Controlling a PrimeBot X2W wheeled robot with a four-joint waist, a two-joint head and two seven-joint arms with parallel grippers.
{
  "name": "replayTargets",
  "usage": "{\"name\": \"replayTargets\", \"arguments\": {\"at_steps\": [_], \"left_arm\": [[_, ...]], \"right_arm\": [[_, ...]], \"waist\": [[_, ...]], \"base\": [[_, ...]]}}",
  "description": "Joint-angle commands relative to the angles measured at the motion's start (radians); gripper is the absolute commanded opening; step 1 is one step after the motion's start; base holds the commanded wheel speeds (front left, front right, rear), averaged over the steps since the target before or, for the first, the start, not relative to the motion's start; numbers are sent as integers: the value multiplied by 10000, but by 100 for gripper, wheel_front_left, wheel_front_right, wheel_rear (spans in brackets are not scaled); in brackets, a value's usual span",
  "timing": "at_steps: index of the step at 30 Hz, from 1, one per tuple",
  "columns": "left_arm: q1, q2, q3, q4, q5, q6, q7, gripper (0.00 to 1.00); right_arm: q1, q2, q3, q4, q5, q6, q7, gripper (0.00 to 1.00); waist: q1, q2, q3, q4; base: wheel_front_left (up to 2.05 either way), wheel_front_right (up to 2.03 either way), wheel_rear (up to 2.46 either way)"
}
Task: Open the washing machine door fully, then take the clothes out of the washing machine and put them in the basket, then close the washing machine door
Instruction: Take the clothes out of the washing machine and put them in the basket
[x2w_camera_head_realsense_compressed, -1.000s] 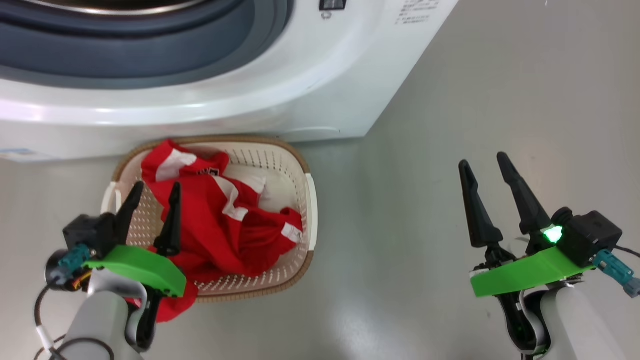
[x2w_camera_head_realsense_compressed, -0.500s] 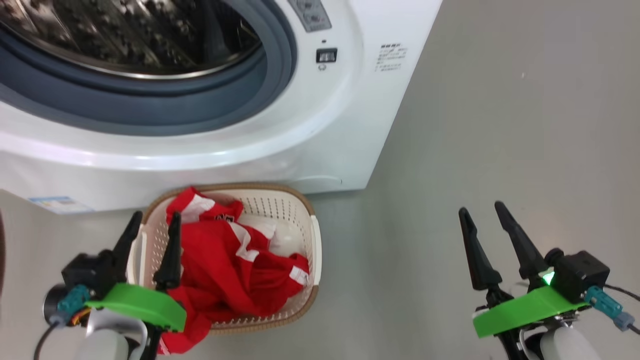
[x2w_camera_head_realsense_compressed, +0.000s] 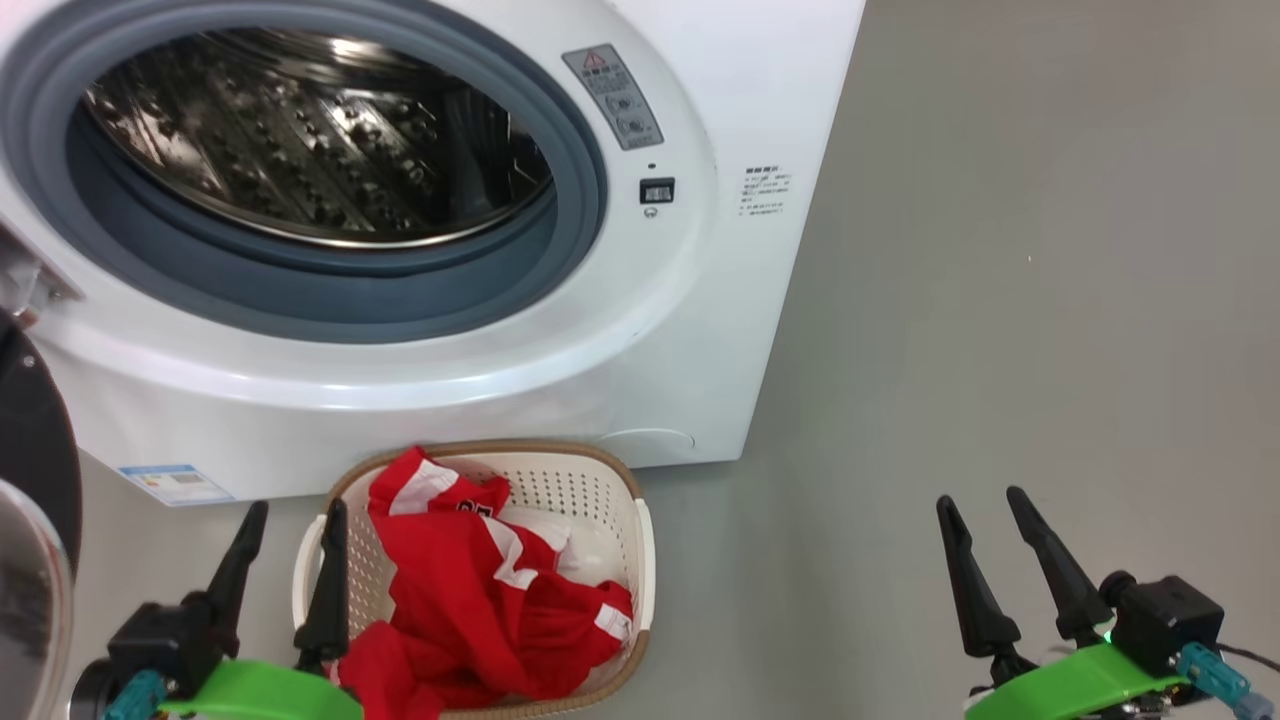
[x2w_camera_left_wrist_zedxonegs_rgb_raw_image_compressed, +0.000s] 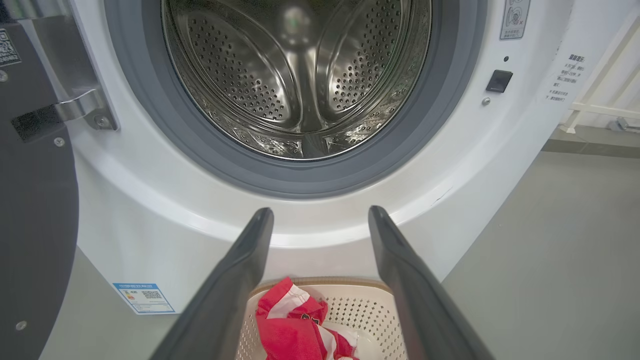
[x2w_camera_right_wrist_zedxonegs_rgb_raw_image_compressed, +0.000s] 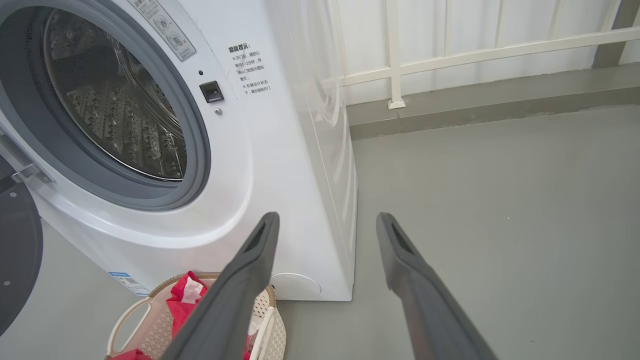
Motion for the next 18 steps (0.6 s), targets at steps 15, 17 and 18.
{"name": "replayTargets", "arguments": {"at_steps": [15, 17, 18], "left_arm": [[1309, -118, 804, -1472, 280, -54, -51, 100], [1341, -134, 835, -1552, 294, -54, -51, 100], [1351, -141, 850, -1580, 299, -54, -51, 100]], "right_arm": [[520, -37, 32, -313, -176, 75, -65, 100], [521, -37, 0, -329, -169, 75, -65, 100], [521, -37, -7, -337, -166, 75, -65, 100]], "waist": [[0, 0, -359, 127], [0, 0, -324, 137], [0, 0, -315, 141]], "base": [[0, 0, 0], [0, 0, 0], [0, 0, 0]]}}
